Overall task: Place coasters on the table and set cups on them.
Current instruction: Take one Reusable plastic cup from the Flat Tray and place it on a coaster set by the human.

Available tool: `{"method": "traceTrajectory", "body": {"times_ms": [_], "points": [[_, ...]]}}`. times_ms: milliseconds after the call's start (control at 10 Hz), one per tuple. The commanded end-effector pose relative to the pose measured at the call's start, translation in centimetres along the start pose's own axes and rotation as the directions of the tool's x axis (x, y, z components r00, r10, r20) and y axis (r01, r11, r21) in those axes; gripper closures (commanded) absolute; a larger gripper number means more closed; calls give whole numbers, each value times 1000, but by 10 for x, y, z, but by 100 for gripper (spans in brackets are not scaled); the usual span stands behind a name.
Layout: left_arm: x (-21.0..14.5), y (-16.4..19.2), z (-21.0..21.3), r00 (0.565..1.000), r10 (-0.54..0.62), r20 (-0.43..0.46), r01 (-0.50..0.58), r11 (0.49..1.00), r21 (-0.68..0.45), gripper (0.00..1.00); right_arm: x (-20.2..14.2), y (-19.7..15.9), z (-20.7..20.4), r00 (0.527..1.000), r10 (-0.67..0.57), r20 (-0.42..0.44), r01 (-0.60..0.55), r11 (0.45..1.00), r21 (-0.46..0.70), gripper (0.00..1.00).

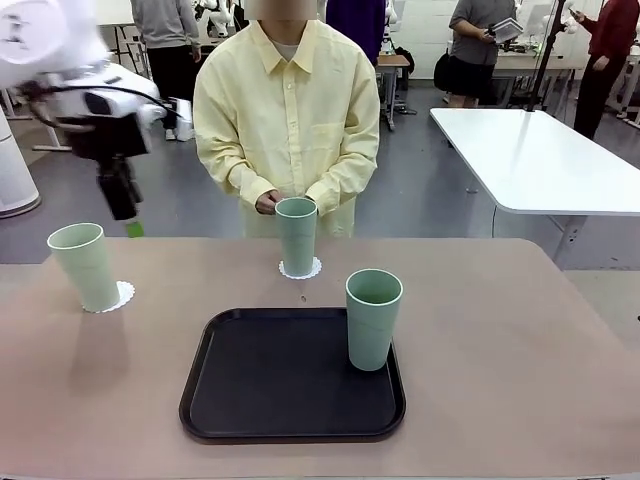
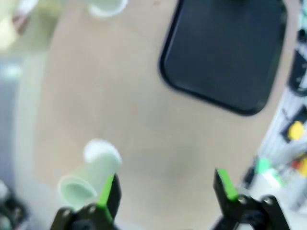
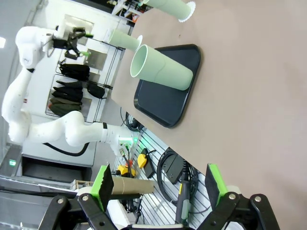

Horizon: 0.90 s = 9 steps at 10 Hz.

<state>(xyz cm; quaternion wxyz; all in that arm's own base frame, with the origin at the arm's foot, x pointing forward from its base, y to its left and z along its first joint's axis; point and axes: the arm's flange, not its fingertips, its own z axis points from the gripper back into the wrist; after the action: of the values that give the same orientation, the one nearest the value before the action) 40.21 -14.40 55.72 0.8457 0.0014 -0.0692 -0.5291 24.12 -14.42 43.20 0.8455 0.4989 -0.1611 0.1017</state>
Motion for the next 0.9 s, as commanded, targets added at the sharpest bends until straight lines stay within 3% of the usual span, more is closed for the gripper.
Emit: {"method": "traceTrajectory", "body": {"times_ms": [0, 200, 300, 400, 500, 600, 700, 800], "points": [[-41, 7, -3, 915, 375, -151, -378, 926, 8, 0, 0, 0, 0, 1000, 1, 4, -1, 1000, 12, 0], [-65, 0, 0, 844, 516, -148, -516, 856, 39, 0, 0, 0, 0, 1000, 1, 4, -1, 1000, 12, 0], [-74, -1, 3, 853, 519, -51, -516, 855, 54, 0, 0, 0, 0, 1000, 1, 4, -1, 1000, 12, 0], [-74, 4, -3, 888, 439, -139, -438, 898, 39, 0, 0, 0, 0, 1000, 1, 4, -1, 1000, 12, 0], [-79, 6, -1, 858, 497, -127, -496, 867, 45, 0, 0, 0, 0, 1000, 1, 4, -1, 1000, 12, 0], [-106, 16, 5, 896, 436, 89, -392, 868, -305, 0, 0, 0, 0, 1000, 1, 4, -1, 1000, 12, 0], [-144, 47, 9, 836, 463, 295, -211, 767, -606, 0, 0, 0, 0, 1000, 1, 4, -1, 1000, 12, 0], [-178, 68, 3, 745, 543, 386, -129, 686, -716, 0, 0, 0, 0, 1000, 1, 4, -1, 1000, 12, 0]]}}
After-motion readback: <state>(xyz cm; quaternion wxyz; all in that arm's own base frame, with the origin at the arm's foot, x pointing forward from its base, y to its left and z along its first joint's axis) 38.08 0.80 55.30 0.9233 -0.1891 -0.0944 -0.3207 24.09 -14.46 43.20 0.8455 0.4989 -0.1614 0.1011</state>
